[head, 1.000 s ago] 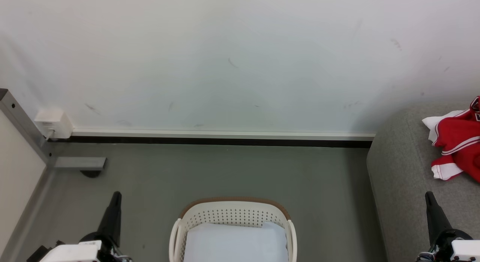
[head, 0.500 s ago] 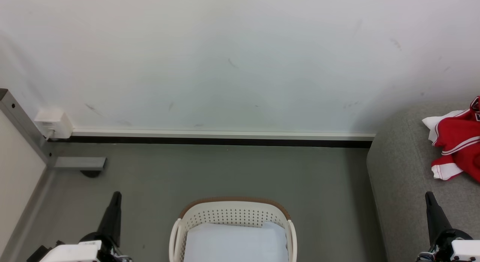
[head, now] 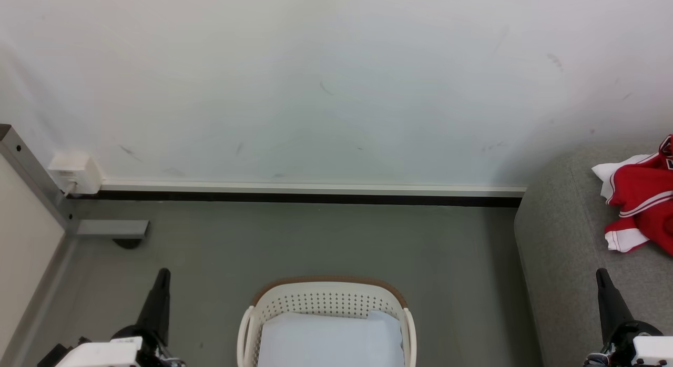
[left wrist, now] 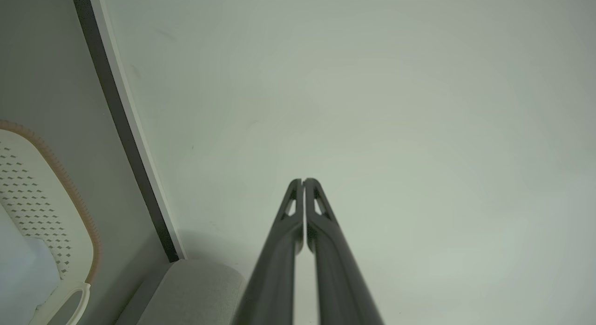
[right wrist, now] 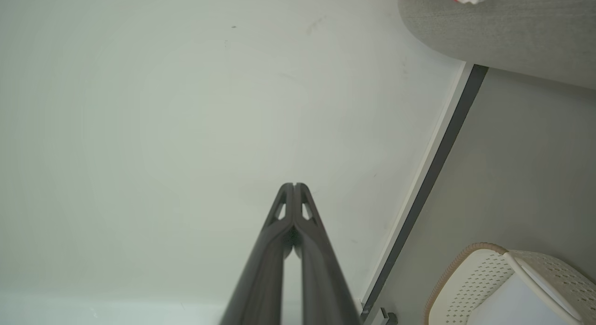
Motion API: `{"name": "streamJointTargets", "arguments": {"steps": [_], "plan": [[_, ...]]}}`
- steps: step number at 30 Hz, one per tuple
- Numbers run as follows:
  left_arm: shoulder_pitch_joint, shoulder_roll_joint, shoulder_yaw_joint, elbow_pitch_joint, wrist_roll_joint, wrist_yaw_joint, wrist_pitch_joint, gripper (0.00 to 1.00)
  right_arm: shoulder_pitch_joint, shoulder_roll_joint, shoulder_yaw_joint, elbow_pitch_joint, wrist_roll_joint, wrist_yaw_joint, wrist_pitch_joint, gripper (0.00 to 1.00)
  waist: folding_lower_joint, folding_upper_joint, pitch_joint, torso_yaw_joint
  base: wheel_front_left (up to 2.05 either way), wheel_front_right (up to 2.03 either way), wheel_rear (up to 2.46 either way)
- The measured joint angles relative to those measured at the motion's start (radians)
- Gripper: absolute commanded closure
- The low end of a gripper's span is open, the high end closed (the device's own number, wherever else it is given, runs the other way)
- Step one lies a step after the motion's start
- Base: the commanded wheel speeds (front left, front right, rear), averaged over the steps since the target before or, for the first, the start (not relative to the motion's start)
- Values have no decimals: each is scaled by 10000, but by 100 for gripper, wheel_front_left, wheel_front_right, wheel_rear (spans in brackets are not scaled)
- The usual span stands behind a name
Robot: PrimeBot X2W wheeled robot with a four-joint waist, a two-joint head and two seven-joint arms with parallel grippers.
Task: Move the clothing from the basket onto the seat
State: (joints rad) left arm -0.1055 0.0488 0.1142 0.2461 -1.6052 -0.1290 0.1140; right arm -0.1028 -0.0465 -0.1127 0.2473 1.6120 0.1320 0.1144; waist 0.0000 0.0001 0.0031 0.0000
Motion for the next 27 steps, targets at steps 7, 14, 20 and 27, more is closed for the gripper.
{"name": "streamJointTargets", "arguments": {"steps": [7,14,20,27], "plan": [[-1,0,0,0,0,0,0,100,-1,0,0,0,0,0,0,100,0,0,0,0,0,0,0],[-1,0,0,0,0,0,0,100,-1,0,0,0,0,0,0,100,0,0,0,0,0,0,0],[-1,0,0,0,0,0,0,100,-1,0,0,0,0,0,0,100,0,0,0,0,0,0,0],[-1,0,0,0,0,0,0,100,-1,0,0,0,0,0,0,100,0,0,0,0,0,0,0]]}}
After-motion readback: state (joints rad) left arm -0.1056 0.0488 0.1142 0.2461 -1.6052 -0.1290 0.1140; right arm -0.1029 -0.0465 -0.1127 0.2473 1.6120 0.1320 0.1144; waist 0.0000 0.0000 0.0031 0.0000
